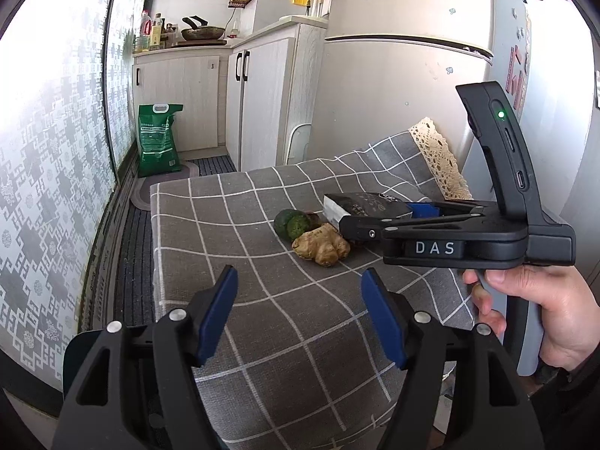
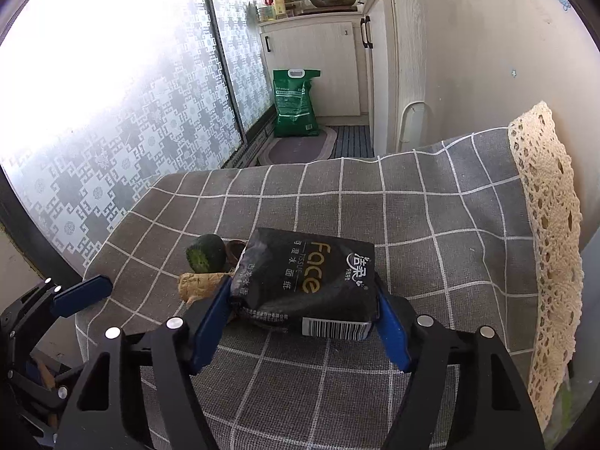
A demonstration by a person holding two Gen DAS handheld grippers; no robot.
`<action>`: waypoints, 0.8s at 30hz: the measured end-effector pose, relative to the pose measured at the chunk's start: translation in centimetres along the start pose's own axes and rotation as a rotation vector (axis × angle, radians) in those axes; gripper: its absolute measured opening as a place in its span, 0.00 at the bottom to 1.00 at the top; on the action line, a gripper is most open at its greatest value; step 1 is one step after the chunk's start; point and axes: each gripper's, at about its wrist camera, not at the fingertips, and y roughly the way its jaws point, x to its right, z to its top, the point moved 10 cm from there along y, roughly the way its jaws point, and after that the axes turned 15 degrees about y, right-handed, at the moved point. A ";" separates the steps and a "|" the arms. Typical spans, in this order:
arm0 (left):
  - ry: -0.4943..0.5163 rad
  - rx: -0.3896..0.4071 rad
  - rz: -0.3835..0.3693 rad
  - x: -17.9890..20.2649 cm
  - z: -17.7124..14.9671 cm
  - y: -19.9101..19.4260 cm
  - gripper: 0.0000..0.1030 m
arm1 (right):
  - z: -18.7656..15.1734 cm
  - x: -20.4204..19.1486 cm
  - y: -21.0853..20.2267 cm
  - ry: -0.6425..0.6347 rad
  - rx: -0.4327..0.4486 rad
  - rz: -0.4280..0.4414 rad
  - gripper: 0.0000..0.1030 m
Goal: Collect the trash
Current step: 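Close the left tool on the ginger root and lift it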
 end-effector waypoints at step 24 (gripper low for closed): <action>0.050 -0.113 0.047 1.4 0.7 5.1 0.53 | 1.2 4.2 -5.3 0.086 0.057 0.118 0.70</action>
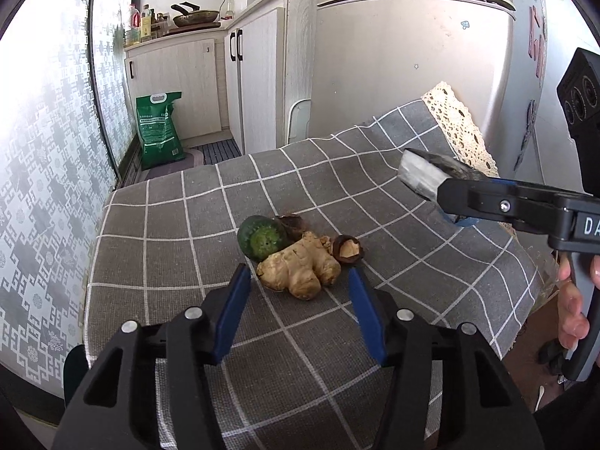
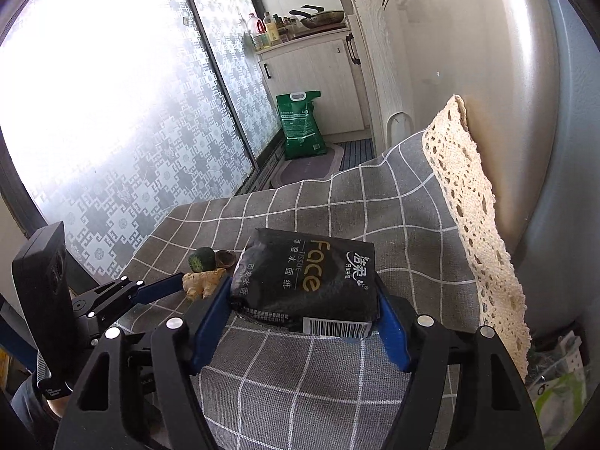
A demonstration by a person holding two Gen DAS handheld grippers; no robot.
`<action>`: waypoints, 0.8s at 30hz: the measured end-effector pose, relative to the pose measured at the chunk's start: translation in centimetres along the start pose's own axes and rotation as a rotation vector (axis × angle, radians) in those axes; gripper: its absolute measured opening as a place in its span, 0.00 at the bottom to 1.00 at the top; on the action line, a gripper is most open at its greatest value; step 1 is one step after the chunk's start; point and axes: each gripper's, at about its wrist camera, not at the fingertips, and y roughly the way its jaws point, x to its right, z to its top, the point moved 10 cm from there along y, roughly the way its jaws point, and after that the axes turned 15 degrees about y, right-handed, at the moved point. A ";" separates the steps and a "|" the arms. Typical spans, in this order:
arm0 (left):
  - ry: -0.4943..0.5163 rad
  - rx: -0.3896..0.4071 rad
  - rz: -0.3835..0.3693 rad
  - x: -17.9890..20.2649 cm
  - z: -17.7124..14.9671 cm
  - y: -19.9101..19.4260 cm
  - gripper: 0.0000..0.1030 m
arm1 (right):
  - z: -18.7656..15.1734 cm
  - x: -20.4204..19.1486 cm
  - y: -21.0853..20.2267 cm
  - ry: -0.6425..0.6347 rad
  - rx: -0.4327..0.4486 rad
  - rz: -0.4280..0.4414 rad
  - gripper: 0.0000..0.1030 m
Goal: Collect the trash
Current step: 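Close the left tool on the ginger root and lift it, then carry the ginger over the bin and open the left tool while the right tool carries the tissue pack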
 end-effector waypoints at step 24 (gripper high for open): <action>-0.080 0.104 -0.010 -3.1 0.4 -4.1 0.45 | 0.2 -1.6 -0.6 -0.021 0.007 0.002 0.70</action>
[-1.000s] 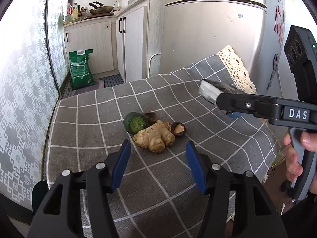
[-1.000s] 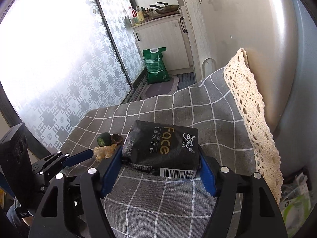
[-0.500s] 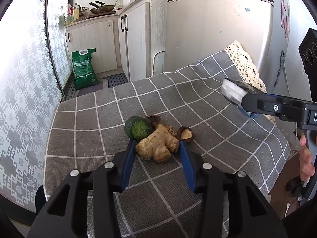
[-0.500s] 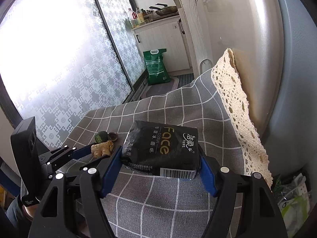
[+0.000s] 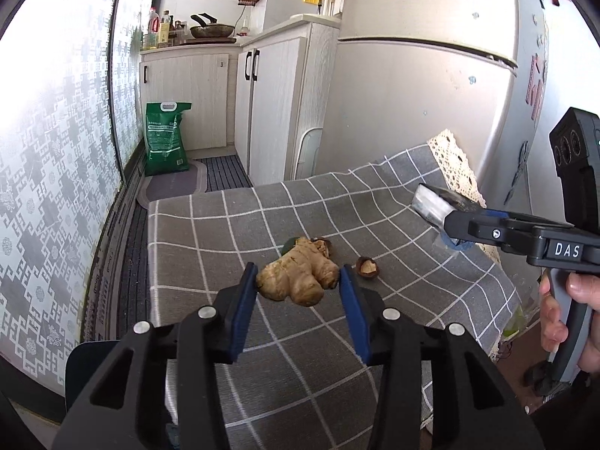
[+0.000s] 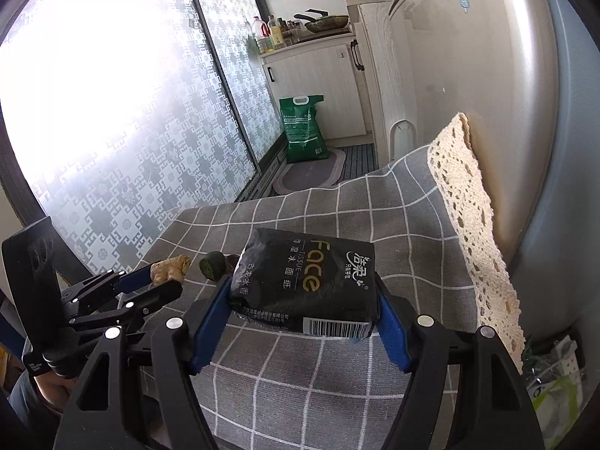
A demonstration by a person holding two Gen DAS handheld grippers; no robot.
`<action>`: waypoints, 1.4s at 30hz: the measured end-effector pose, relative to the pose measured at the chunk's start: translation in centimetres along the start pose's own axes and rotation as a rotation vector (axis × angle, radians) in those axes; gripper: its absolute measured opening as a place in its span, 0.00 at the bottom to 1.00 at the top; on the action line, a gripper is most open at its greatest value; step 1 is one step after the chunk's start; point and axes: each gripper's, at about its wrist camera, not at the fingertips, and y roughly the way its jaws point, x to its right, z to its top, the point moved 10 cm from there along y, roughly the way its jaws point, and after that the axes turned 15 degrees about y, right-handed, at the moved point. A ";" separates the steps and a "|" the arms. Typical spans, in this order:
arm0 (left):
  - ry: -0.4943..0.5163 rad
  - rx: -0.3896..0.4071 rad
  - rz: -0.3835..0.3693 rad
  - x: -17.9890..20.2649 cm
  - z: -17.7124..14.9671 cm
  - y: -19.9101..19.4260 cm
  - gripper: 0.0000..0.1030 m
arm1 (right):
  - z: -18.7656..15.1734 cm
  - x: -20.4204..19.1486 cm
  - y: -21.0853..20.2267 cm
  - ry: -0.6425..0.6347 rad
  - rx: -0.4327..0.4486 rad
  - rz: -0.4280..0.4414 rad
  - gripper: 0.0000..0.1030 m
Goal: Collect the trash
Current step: 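Carry the ginger over the bin and open the left tool while the right tool carries the tissue pack, then lower the black tissue pack into the bin and open the right tool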
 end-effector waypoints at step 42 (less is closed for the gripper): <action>-0.287 -0.388 0.104 -16.6 -21.0 -3.8 0.46 | -11.8 -25.6 11.5 -0.354 -0.340 0.086 0.70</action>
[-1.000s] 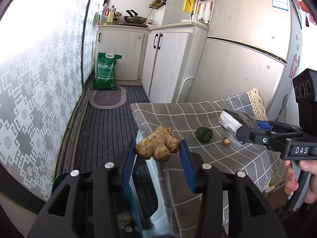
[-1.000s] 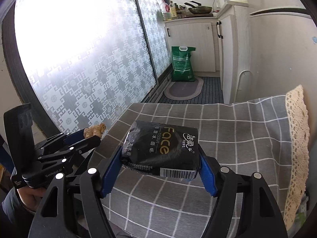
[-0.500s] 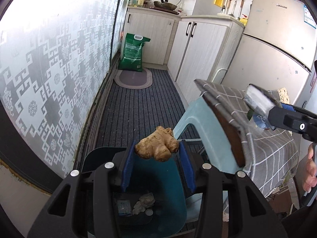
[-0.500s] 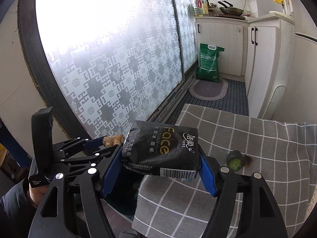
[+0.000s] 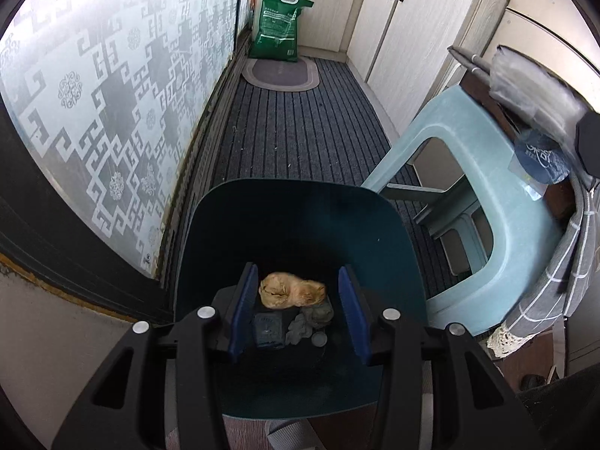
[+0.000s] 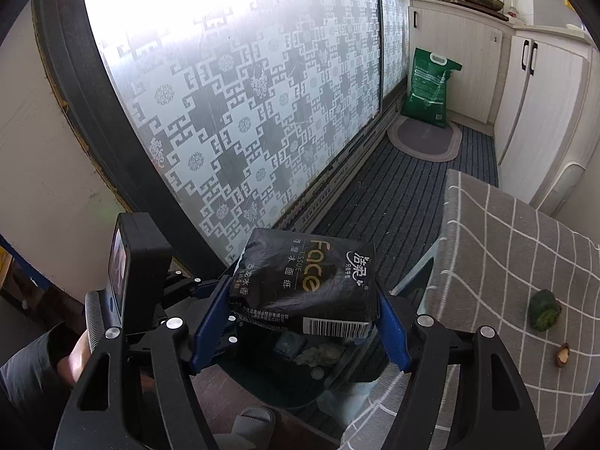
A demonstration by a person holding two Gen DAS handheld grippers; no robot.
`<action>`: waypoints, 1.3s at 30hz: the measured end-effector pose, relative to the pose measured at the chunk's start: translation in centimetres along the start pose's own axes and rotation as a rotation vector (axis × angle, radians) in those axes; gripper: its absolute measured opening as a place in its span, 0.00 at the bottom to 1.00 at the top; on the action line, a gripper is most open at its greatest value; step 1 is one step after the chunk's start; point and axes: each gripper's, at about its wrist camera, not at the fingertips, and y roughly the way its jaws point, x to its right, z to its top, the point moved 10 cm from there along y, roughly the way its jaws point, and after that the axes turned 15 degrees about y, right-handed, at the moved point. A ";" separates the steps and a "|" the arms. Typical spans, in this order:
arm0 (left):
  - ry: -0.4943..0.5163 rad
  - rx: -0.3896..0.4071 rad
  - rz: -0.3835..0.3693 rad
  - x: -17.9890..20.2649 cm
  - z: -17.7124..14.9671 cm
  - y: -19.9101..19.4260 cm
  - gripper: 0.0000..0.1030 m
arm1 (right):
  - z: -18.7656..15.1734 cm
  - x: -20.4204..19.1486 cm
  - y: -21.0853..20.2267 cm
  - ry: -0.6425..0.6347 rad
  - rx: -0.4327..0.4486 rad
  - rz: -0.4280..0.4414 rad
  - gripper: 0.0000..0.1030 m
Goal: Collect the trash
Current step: 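Lower the black tissue pack into the bin and open the right tool, then move the right tool to a walnut shell while the left tool moves to the green avocado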
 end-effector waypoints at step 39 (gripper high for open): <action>-0.140 0.269 0.008 -4.3 2.0 -6.7 0.25 | -6.2 -1.8 7.7 -0.142 -0.228 -0.076 0.64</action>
